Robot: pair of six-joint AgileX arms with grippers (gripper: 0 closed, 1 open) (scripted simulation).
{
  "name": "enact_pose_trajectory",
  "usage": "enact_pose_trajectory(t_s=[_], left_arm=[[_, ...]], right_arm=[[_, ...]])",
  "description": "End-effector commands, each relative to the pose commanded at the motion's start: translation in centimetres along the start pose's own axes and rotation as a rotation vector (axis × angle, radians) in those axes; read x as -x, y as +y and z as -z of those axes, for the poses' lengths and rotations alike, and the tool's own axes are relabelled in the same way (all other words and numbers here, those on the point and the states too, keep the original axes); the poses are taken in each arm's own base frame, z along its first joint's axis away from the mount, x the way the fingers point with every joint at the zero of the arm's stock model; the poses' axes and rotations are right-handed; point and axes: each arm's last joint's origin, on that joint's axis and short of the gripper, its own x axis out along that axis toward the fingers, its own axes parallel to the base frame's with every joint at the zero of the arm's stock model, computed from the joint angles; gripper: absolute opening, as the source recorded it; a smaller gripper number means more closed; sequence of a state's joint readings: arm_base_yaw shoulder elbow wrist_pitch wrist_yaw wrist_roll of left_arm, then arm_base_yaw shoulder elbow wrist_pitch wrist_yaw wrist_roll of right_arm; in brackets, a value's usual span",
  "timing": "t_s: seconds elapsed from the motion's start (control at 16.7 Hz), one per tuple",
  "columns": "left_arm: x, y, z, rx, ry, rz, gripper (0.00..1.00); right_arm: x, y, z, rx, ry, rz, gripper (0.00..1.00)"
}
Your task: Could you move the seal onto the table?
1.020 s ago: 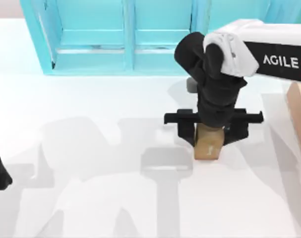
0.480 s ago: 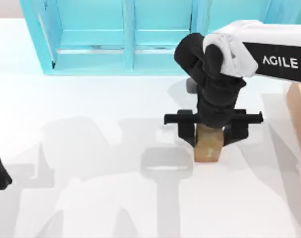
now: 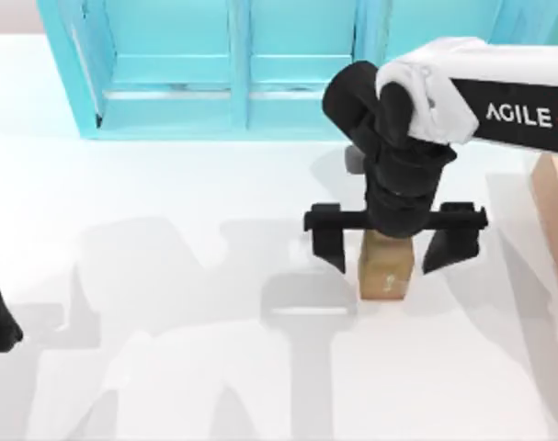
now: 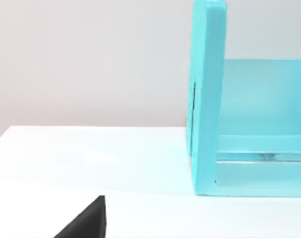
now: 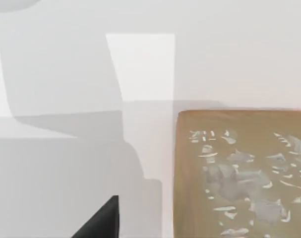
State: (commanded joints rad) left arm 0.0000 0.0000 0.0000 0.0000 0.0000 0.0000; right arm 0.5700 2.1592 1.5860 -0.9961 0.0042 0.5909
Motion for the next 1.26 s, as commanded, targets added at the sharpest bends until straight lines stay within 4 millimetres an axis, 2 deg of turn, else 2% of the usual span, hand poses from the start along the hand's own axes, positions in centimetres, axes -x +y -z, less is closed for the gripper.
enact_pose_trajectory(t_s=[0.36, 0.48, 0.66, 1.02, 1.14, 1.26], left_arm=[[0.0, 0.0, 0.0, 0.0, 0.0, 0.0, 1.0], [0.0, 0.0, 0.0, 0.0, 0.0, 0.0, 1.0], [0.0, 0.0, 0.0, 0.0, 0.0, 0.0, 1.0], [0.0, 0.0, 0.0, 0.0, 0.0, 0.0, 1.0], [0.0, 0.0, 0.0, 0.0, 0.0, 0.0, 1.0], [0.0, 0.0, 0.0, 0.0, 0.0, 0.0, 1.0]], right_arm=[[0.1, -0.1, -0.1, -0.002, 0.0, 0.0, 1.0], [0.8, 0.1, -0.3, -0.007, 0.002, 0.002, 1.0], [4.1, 0.5, -1.0, -0.011, 0.003, 0.002, 1.0], [13.1, 0.3, -0.5, -0.003, 0.009, 0.005, 1.0], [14.7, 0.0, -0.1, -0.002, 0.001, 0.001, 1.0], [15.0, -0.1, -0.1, -0.002, 0.0, 0.0, 1.0]])
